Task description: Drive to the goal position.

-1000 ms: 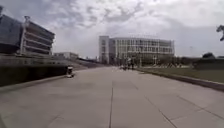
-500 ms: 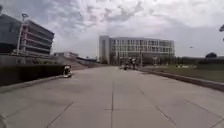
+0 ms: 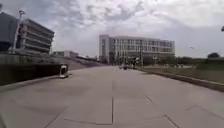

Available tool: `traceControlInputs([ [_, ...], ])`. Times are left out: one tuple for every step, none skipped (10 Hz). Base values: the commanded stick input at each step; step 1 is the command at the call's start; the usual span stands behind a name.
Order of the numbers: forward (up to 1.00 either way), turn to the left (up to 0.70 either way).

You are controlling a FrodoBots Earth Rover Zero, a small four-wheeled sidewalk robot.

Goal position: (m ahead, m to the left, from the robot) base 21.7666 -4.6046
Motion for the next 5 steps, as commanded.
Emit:
traceControlInputs([
  [0.7, 0.0],
  [0.7, 0.0],
  [0.7, 0.0],
  [0.7, 0.0],
  [0.7, 0.0],
])
